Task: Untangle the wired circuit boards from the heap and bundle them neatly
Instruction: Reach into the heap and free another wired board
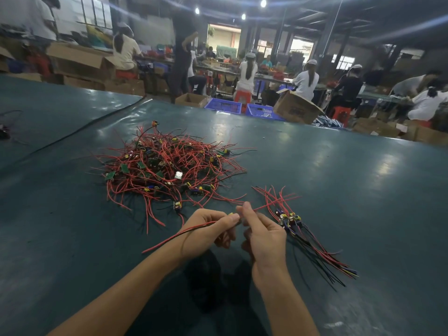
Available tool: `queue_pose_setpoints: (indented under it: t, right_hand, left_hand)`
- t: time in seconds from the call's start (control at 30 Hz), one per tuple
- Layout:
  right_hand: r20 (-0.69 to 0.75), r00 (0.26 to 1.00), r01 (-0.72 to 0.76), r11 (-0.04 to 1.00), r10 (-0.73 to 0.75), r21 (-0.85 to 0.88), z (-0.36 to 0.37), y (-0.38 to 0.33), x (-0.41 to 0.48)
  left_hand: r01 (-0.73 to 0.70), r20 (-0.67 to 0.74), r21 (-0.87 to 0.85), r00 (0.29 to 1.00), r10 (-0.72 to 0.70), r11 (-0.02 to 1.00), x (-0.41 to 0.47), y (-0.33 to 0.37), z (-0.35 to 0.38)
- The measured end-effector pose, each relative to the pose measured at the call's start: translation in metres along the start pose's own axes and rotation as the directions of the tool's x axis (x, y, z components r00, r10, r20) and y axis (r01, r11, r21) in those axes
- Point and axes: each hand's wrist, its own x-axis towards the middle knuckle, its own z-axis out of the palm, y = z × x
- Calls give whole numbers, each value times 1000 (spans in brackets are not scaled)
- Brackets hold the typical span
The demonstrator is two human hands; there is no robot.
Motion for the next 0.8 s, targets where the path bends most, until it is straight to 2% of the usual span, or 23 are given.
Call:
queue_pose_setpoints:
  t: [0.13,0.17,0.23,0.33,0.4,0.47,0.53,0.6,0.8]
  right_hand:
    - [-256,963,-25,974,83,223,-26,-17,19]
    - [-283,955,-11,964,89,267,-32,-20,22]
    - [-302,951,11,968,67,249,-39,-21,24]
    - [-238,970,-14,987,53,162,-34,-16,19]
    - [-142,990,-18,999,22,29,-26,-13,14]
    - [-6,995,94,987,-96,-132,-16,-7,7]
    - [151,962,258,935,-226,-242,-6,1,-2]
    - [218,934,340,891,-282,-301,-2,6,-6]
    - [154,922,386,847,-354,-366,-11,3,0]
  left_hand:
    - [-10,66,41,998,8,999,0,4,0]
    - [-17,70,48,997,13,999,0,5,0]
    - [-34,44,59,999,31,998,0,4,-1]
    - [-43,-93,87,994,51,995,2,-1,-3]
    - [-32,-209,151,976,64,988,4,-6,-3]
    - [-26,-258,268,961,97,963,5,-11,-5]
    - [-41,-214,342,969,121,939,1,-13,-6]
    - [-87,-151,424,975,165,901,-2,-13,-8]
    - [-139,-13,630,982,189,764,-6,-10,-5]
